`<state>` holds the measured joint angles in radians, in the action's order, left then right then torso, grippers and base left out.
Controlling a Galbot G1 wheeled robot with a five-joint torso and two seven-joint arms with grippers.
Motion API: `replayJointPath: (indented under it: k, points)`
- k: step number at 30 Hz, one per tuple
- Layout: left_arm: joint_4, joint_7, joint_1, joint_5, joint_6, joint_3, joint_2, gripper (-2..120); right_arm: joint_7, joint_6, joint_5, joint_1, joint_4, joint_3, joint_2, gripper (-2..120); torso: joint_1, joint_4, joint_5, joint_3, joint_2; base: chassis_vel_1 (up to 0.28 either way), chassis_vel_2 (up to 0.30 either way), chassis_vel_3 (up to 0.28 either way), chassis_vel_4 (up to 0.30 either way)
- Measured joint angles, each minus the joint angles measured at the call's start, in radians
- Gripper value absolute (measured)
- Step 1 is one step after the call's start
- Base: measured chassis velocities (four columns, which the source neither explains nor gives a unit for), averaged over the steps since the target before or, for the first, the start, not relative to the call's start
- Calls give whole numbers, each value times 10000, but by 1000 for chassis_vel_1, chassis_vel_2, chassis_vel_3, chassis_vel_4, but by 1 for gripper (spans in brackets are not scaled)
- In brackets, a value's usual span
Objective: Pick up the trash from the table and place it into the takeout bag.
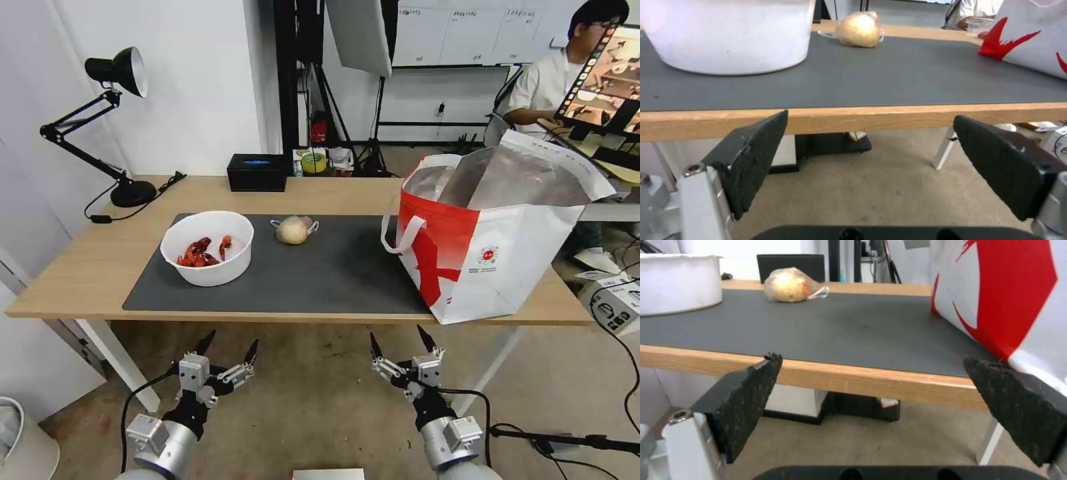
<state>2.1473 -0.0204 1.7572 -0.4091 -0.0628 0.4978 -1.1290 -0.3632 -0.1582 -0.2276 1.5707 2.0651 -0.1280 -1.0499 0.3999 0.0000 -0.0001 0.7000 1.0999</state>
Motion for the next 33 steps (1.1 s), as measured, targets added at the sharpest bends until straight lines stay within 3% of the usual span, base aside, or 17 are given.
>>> replayJointPath:
  k: [10,12,17,25,33]
  points:
    - [-19,-12,-17,-37,-14,94,147,100,-58,232,-205,-557,17,397,-204,100,0,0,1,0,0,0,0,0,0]
    - [-19,-11,-10,-134,-23,231,284,100,317,260,-937,-1000,201,699,-271,100,0,-1,0,0,0,0,0,0,0]
    - [-9,-6,-16,-298,-24,360,436,100,749,269,-1257,-1668,181,963,-392,100,0,0,0,0,0,0,0,0,0]
    - [-127,6,-36,-370,-25,419,506,100,1322,711,-2509,-4642,-714,2247,-448,100,2,0,0,1,0,0,0,0,0]
    - [-237,18,-17,-379,-23,475,532,100,762,1394,-3347,-7698,-2356,3505,-992,100,3,2,-1,2,-1,0,0,0,0]
